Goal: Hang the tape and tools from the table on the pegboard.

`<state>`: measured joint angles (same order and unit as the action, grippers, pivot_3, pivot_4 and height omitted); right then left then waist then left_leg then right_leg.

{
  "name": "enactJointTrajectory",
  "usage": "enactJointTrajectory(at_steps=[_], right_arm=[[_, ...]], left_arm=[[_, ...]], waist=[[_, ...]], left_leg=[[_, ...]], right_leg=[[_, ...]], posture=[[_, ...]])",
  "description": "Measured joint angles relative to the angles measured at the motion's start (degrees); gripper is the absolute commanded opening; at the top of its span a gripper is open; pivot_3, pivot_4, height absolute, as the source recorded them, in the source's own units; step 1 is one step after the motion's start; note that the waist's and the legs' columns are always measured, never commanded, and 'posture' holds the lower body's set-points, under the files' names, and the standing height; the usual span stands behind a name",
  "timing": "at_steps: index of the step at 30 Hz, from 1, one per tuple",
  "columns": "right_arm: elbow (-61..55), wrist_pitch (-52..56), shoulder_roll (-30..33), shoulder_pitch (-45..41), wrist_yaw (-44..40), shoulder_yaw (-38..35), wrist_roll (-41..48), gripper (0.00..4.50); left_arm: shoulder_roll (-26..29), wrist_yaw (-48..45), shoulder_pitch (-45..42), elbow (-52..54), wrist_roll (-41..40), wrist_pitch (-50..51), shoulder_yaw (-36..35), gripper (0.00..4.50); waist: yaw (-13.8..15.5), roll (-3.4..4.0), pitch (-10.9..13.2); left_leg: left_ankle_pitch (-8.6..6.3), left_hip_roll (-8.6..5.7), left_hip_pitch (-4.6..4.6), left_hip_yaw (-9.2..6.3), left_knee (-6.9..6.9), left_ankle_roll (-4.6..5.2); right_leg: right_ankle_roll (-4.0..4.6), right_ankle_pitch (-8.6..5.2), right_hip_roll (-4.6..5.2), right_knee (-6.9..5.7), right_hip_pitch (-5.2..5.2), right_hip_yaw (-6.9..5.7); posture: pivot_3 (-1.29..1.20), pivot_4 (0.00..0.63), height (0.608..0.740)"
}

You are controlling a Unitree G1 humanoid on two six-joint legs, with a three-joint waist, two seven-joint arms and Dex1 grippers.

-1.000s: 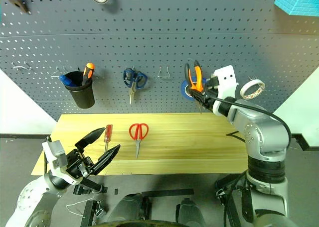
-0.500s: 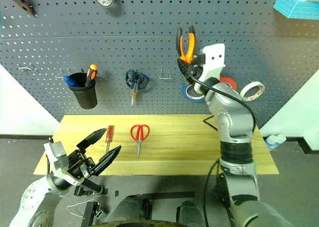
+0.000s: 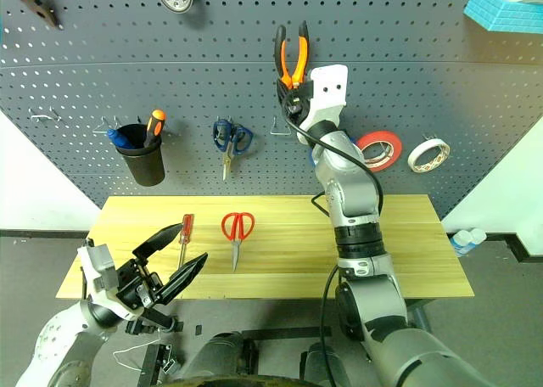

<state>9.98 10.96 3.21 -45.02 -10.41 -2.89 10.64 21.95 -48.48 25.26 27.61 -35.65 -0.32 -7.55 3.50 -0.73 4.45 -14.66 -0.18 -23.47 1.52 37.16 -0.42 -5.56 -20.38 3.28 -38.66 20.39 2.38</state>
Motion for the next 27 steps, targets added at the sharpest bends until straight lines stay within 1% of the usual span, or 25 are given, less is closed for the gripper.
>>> enactJointTrajectory(at_steps=[7, 13, 20, 27], right_arm=[[5.23, -8.17, -2.27, -1.40, 0.98, -0.01, -0.95, 2.08], [9.18, -13.12, -4.40, -2.45, 1.75, 0.06, -1.32, 2.08], [12.24, -15.80, -5.02, -2.60, 2.64, 0.27, -2.33, 2.08], [17.50, -18.91, -5.39, -4.67, 2.70, 0.05, -2.53, 2.08]], left_arm=[[0.70, 0.15, 0.87, 1.45, -0.46, 1.13, 0.00, 4.50], [1.86, 1.31, 0.71, 4.28, -2.15, 2.81, -0.23, 4.50], [3.32, 3.65, 3.48, 9.91, -5.69, 5.20, -3.00, 4.50], [4.23, 5.62, 4.55, 13.68, -7.50, 7.35, -4.10, 4.50]], waist=[[-0.03, 0.06, 0.09], [-0.08, 0.16, 0.46], [-0.39, 0.24, 2.11], [-1.28, 0.24, 3.64]], left_leg=[[0.00, 0.00, 0.01, -0.01, -0.02, 0.00], [-0.01, 0.01, 0.05, -0.02, -0.07, 0.00], [-0.01, 0.01, 0.07, -0.04, -0.19, 0.00], [-0.01, 0.00, 0.00, -0.05, -0.34, 0.01]], right_leg=[[0.02, -0.01, 0.04, 0.00, 0.00, 0.03], [0.06, -0.03, 0.09, 0.01, -0.02, 0.05], [0.12, -0.06, 0.17, 0.14, -0.05, 0.05], [0.11, -0.06, 0.19, 0.36, -0.02, 0.00]], posture=[[0.22, 0.085, 0.740], [0.24, 0.118, 0.740], [0.26, 0.157, 0.740], [0.28, 0.174, 0.740]])
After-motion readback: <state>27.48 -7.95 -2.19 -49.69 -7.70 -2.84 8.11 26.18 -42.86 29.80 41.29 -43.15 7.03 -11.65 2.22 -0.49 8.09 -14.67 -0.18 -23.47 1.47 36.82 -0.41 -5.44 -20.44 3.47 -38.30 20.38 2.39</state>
